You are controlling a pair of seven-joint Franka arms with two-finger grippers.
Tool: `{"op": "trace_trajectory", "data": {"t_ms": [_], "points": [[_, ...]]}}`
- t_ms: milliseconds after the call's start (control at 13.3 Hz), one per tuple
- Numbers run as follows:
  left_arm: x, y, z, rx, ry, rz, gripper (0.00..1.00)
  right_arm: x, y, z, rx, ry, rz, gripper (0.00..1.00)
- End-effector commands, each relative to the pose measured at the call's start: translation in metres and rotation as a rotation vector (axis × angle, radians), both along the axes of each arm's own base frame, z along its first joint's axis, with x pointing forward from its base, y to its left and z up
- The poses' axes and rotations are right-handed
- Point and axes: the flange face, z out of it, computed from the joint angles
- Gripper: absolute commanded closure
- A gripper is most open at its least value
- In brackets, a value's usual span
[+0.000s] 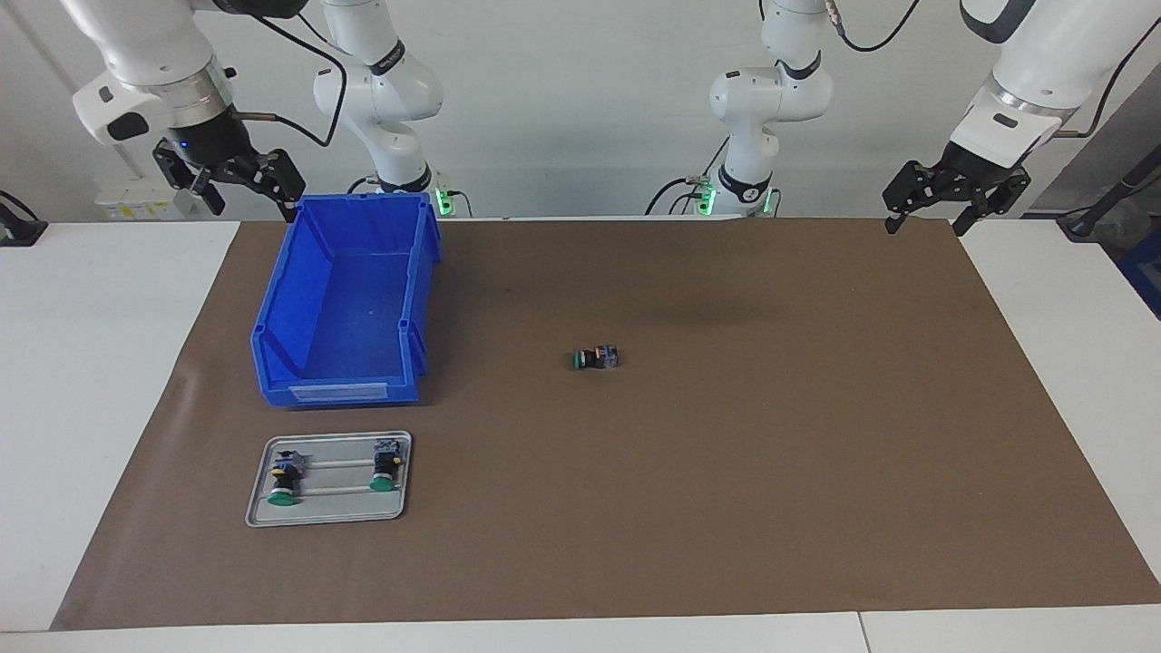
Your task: Place and press button with both arms
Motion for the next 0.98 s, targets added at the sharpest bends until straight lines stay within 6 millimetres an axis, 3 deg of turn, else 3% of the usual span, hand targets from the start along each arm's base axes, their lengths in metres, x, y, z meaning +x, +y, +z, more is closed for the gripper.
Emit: {"op": "trace_trajectory", "data": {"t_ms": [0,150,300,451,676,901], "points": [[-0.017,-0.021,-0.004,0.016,0.04,-0.02,0.0,-0.001,-0.001,0.004,0.022,0.003,0.001,0.0],[-0.018,-0.069,-0.014,0.012,-0.041,-0.158,0.01,-0.001,0.0,0.004,0.021,0.003,0.003,0.0],[-0.026,-0.124,-0.024,0.003,-0.128,-0.411,0.01,-0.001,0.0,0.003,0.022,0.005,0.003,0.0],[-0.04,-0.159,-0.037,0.001,-0.164,-0.601,0.0,-0.001,-0.001,0.004,0.022,0.003,0.001,0.0],[-0.063,-0.206,-0.065,-0.003,-0.177,-0.832,0.0,-0.001,0.0,0.003,0.022,0.005,0.003,0.0],[-0.078,-0.229,-0.09,-0.051,-0.137,-1.016,0.0,-0.001,0.0,0.004,0.021,0.003,0.003,0.0]]}}
